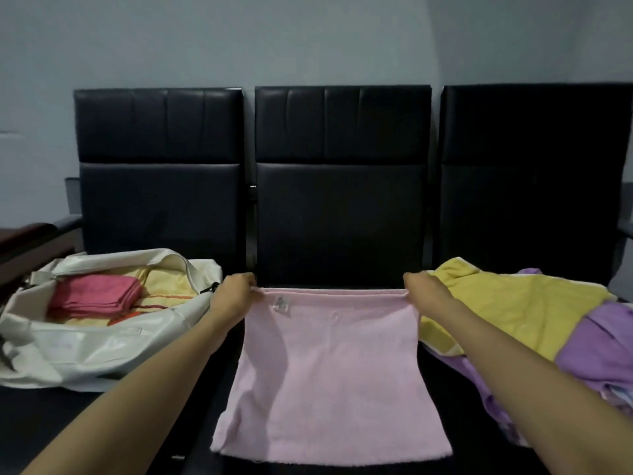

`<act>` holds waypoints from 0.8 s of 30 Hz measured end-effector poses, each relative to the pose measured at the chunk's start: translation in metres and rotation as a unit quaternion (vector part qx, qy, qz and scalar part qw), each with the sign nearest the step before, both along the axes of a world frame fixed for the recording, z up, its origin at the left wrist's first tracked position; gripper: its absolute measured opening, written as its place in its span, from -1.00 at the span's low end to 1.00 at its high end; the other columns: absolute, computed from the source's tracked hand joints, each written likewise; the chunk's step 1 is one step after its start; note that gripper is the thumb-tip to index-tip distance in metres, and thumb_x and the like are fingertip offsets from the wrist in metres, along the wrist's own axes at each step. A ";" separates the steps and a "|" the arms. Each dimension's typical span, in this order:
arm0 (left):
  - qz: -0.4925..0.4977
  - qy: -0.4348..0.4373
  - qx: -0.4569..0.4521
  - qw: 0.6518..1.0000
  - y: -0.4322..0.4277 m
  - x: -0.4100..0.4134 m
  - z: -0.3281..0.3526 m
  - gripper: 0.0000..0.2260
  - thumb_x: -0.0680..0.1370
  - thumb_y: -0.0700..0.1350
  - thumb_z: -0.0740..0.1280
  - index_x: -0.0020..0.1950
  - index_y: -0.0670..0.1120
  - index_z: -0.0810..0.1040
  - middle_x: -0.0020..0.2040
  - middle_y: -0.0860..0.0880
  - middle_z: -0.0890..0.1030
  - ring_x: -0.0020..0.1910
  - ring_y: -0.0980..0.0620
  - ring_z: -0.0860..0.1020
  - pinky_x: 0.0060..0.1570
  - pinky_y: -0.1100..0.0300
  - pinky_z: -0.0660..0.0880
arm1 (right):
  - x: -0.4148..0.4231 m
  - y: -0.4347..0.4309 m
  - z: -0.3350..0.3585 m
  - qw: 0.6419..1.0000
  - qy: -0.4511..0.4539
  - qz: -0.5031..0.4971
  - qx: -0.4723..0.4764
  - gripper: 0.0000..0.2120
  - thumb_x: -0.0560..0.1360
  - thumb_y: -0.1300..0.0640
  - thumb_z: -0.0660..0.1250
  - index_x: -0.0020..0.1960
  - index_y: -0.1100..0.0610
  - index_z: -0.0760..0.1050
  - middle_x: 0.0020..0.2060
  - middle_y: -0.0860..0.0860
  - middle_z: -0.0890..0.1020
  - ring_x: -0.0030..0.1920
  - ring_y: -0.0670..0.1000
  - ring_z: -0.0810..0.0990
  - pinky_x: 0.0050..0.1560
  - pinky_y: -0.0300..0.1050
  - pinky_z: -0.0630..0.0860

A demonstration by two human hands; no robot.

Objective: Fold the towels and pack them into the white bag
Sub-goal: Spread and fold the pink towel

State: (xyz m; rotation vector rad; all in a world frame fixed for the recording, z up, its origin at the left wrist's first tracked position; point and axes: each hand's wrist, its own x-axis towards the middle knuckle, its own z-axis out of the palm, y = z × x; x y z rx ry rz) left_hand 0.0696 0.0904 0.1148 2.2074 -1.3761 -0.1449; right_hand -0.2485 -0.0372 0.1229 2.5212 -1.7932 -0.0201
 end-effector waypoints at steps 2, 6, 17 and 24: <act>0.001 0.033 -0.035 0.999 0.012 -0.004 0.023 -0.91 0.48 -0.24 0.32 -0.22 -0.11 0.49 -0.29 -0.09 0.57 -0.35 -0.08 0.58 -0.36 0.13 0.47 | -0.007 0.016 0.027 0.999 -0.023 -0.015 -0.034 -0.89 0.54 0.32 0.20 -0.06 0.13 0.40 -0.26 0.02 0.43 -0.21 0.06 0.47 -0.29 -0.14 0.40; 0.016 0.088 -0.126 0.988 0.037 -0.011 0.066 -0.95 0.51 -0.30 0.31 -0.11 -0.17 0.52 -0.17 -0.18 0.64 -0.22 -0.11 0.62 -0.18 -0.04 0.59 | -0.023 0.048 0.075 0.984 -0.153 -0.052 -0.076 -0.90 0.52 0.33 0.16 -0.05 0.17 0.41 -0.14 0.12 0.54 -0.15 0.13 0.53 -0.18 0.00 0.53; -0.012 0.067 -0.264 0.962 0.115 -0.043 0.142 -0.99 0.60 -0.25 0.23 -0.01 -0.17 0.41 -0.05 -0.13 0.51 -0.12 -0.05 0.48 -0.18 0.13 0.37 | -0.049 0.130 0.159 0.921 -0.310 0.024 -0.235 -0.93 0.60 0.22 0.19 -0.07 0.15 0.39 -0.10 0.08 0.50 -0.18 0.05 0.50 -0.27 -0.14 0.40; 0.006 0.075 -0.307 0.949 0.139 -0.040 0.151 -0.90 0.61 -0.24 0.20 0.03 -0.18 0.49 -0.02 -0.15 0.58 -0.07 -0.10 0.54 -0.04 -0.04 0.53 | -0.060 0.156 0.163 0.917 -0.304 0.004 -0.258 -0.94 0.61 0.17 0.21 -0.04 0.12 0.39 -0.15 0.08 0.54 -0.21 0.04 0.52 -0.27 -0.12 0.42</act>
